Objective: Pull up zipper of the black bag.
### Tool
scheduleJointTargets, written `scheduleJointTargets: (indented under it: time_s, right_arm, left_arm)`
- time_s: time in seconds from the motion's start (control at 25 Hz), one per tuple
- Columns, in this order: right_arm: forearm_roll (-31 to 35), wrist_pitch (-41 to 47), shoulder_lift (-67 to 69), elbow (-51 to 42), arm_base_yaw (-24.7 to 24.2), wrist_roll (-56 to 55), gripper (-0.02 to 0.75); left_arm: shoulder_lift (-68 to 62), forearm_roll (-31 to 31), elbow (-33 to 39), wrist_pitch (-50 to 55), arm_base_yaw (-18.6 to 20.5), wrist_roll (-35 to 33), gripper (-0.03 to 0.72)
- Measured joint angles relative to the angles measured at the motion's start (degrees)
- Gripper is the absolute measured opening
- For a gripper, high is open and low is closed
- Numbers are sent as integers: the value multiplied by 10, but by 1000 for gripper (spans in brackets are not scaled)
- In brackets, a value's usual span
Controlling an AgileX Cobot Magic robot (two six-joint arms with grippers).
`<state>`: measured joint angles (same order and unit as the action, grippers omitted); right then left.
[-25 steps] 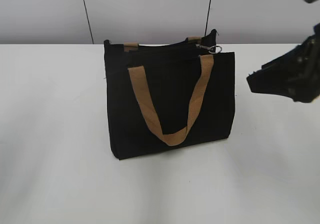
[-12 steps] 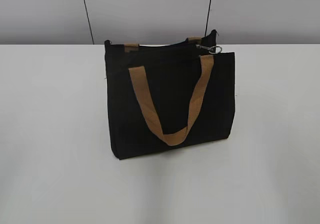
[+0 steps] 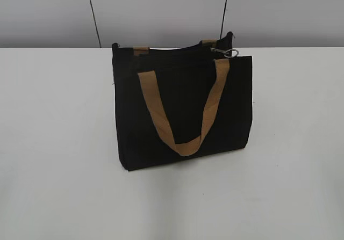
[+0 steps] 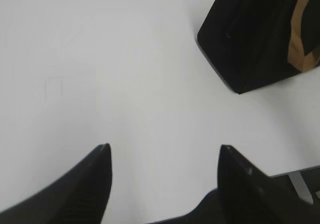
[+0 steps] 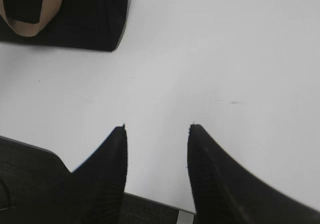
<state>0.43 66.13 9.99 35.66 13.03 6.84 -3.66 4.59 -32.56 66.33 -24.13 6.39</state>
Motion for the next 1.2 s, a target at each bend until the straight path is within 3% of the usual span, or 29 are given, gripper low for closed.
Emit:
scheduleJointTargets:
  time_s: [0.32,1.2]
  right_arm:
    - [-9,31,-103,-56,0,-12,319]
    - [-11,-31,-104,-81,1,-31,319]
  left_arm:
    - [27,-3,23,-46,0,-2,498]
    - [27,-5,25,-56,0,-3,498]
